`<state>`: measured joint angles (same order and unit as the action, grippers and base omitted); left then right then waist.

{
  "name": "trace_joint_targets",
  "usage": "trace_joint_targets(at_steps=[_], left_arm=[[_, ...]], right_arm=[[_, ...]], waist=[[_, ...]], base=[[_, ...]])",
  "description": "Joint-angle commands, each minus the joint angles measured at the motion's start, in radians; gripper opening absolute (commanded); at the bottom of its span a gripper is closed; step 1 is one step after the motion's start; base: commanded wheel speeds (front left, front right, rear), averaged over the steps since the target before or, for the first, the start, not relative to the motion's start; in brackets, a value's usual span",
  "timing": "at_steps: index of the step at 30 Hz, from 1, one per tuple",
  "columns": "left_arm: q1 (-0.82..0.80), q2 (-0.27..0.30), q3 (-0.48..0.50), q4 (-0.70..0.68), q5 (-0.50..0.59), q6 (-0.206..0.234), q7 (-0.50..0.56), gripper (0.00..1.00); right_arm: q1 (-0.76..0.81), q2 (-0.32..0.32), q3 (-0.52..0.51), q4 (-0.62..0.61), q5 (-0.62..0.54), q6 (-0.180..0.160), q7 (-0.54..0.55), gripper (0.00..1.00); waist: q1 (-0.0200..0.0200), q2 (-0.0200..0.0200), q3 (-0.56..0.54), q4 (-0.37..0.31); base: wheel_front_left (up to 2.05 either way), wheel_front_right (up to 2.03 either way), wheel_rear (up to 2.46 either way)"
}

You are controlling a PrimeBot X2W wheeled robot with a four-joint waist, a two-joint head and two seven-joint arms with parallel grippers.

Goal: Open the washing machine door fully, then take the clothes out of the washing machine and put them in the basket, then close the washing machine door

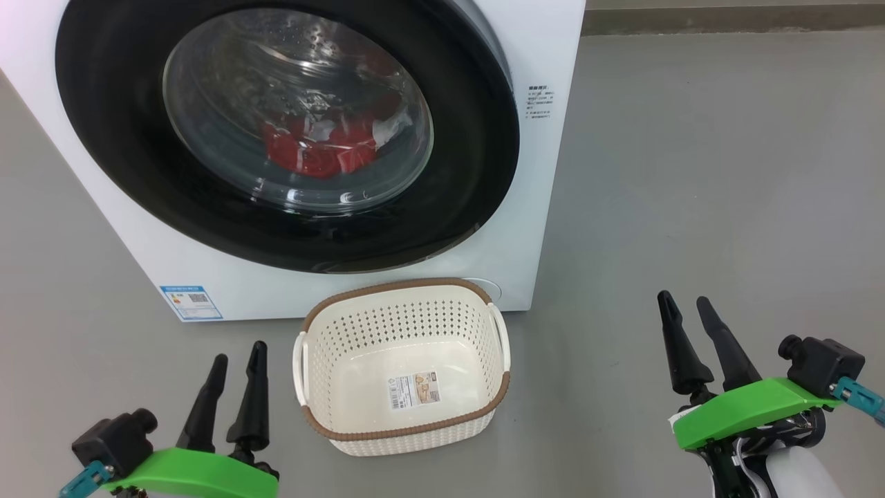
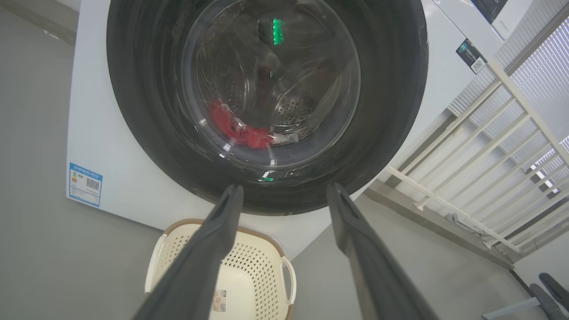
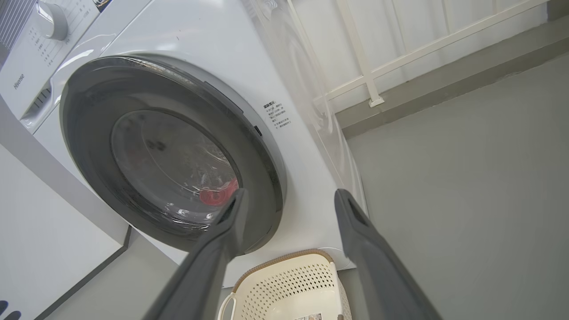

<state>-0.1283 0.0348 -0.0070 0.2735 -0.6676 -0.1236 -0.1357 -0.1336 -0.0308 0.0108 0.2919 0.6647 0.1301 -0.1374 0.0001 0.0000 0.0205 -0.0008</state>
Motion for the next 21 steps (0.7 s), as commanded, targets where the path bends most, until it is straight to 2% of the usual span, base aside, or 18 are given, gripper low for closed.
trace_joint_targets(at_steps=[1, 21], left_arm=[[-0.05, 0.012, 0.019, -0.02, 0.036, -0.005, -0.017, 1.0], [-0.083, 0.014, 0.026, -0.006, 0.241, -0.006, -0.073, 1.0]], right_arm=[[-0.06, -0.011, 0.02, -0.031, -0.032, 0.0, -0.016, 1.0], [-0.09, -0.015, 0.049, -0.024, -0.235, 0.001, -0.072, 1.0]], waist=[[-0.0001, 0.0, 0.0, 0.001], [-0.0001, 0.0, -0.005, 0.004]], base=[[0.0, 0.0, 0.0], [0.0, 0.0, 0.0]])
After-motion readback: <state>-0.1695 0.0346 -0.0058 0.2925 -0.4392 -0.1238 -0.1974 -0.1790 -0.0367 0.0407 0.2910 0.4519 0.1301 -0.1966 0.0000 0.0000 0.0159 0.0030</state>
